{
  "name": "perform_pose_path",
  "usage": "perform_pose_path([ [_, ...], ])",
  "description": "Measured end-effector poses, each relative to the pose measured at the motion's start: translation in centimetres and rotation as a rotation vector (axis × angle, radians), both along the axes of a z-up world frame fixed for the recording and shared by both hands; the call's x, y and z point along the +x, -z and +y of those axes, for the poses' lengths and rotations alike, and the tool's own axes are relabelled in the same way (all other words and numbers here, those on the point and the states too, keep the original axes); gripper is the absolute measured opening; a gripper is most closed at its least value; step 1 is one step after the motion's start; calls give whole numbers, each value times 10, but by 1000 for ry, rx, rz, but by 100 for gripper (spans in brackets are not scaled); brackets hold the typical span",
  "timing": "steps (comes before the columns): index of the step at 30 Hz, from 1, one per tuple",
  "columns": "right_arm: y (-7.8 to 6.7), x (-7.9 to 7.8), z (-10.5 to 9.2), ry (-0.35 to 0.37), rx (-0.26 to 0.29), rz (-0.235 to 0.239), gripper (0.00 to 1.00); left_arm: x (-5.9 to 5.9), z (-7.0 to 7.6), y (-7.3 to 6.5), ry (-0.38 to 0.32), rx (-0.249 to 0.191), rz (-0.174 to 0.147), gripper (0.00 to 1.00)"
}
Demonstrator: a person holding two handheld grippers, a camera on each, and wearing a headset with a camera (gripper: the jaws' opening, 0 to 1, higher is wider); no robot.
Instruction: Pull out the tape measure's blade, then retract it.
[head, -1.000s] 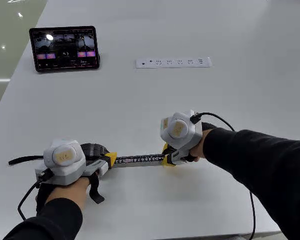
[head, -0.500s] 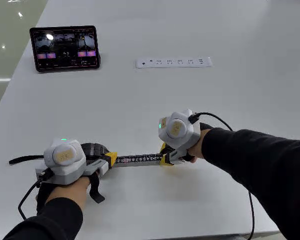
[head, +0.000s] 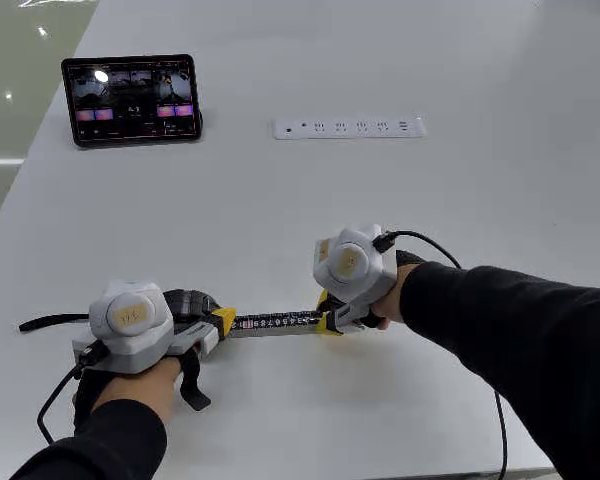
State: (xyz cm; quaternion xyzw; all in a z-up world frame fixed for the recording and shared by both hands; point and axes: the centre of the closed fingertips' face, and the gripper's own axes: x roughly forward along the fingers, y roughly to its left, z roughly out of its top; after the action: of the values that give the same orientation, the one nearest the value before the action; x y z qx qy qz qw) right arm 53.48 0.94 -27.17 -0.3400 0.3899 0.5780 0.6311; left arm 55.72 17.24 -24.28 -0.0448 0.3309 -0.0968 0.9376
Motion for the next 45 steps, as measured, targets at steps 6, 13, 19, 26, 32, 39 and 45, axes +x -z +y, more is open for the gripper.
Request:
perform_pose_path([
  [6,0,0,2,4,8,3,11,0,0,0,1,-3,4,64],
  [13,-1,-1,6,14,14,10,10,0,-1,1,1,-4,5,64],
  [19,-1,-1,9,22,21,20,10,0,-1,1,2,-4,6,64],
  [26,-1,-1,12,6,27,8,10,0,-2,1,2,-4,7,64],
  [32,-2,-1,15,-1,31,4,10,0,-2,1,3,-5,9,64],
  [39,-2,-1,18,6,34,8,10,0,-1,1,2,-6,9,64],
  [45,-1,-1,21,6,36,5,10,0,-1,1,1,-10,10,64],
])
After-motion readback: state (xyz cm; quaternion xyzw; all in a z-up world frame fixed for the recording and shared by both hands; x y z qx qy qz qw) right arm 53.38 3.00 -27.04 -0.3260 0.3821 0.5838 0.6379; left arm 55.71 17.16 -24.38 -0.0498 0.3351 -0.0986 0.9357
